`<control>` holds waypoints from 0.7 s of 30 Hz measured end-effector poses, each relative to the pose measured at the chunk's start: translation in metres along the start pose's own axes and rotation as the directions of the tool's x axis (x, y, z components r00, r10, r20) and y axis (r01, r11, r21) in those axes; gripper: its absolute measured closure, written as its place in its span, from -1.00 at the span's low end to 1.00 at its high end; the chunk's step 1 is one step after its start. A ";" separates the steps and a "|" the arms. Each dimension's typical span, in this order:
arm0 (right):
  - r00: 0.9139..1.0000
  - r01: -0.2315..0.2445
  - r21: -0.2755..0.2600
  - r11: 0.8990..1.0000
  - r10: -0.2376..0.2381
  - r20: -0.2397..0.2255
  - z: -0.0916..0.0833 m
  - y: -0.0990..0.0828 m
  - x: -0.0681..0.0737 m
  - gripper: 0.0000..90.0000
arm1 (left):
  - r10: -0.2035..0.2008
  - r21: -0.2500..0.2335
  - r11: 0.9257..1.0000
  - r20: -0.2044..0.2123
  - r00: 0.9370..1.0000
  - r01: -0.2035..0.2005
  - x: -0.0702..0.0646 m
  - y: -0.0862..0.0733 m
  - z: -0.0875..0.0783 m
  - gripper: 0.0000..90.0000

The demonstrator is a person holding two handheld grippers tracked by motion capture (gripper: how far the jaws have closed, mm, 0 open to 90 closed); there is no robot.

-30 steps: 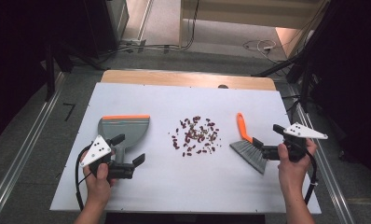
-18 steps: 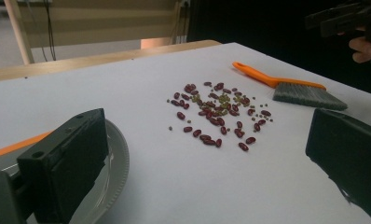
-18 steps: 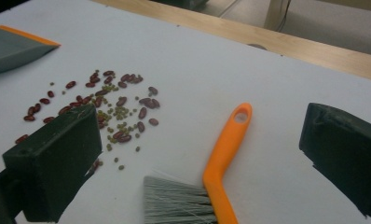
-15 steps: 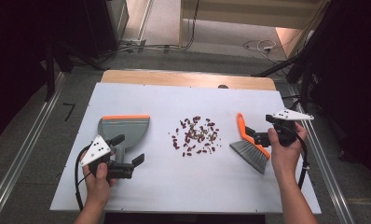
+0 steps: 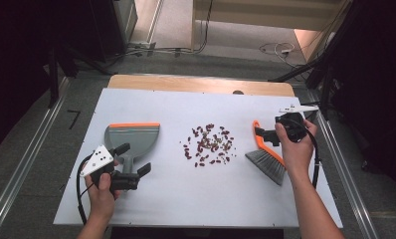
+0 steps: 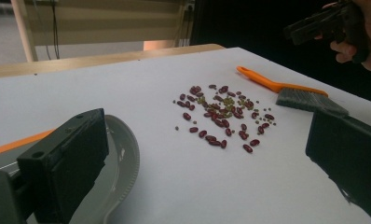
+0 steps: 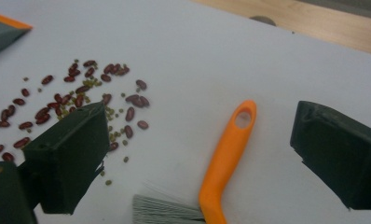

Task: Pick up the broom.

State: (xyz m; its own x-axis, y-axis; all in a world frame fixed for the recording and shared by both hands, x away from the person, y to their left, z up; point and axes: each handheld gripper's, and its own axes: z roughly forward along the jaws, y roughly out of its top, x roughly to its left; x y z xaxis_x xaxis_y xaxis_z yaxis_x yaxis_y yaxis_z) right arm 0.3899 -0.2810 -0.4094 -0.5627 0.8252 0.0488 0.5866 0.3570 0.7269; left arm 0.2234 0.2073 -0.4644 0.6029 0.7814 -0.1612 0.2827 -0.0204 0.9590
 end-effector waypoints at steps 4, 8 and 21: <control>1.000 -0.010 0.081 0.997 0.009 0.017 0.011 0.002 -0.005 -0.84 | 0.012 0.010 1.000 0.007 1.000 -0.012 -0.003 0.000 0.002 -1.00; 0.999 -0.011 0.149 0.989 0.004 0.050 0.023 0.002 -0.008 -0.51 | 0.016 0.014 1.000 0.010 1.000 -0.016 -0.005 0.000 0.004 -1.00; 0.992 -0.040 0.350 0.936 -0.006 0.128 0.048 -0.007 -0.003 0.31 | 0.018 0.018 1.000 0.018 1.000 -0.018 -0.006 -0.001 0.005 -1.00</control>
State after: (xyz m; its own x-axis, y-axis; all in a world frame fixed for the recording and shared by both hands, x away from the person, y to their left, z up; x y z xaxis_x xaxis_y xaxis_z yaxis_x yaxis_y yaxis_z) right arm 0.4156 -0.2651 -0.4480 -0.4868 0.8724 -0.0441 0.7751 0.4547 0.4386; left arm 0.2232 0.1998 -0.4652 0.6213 0.7694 -0.1485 0.2855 -0.0458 0.9573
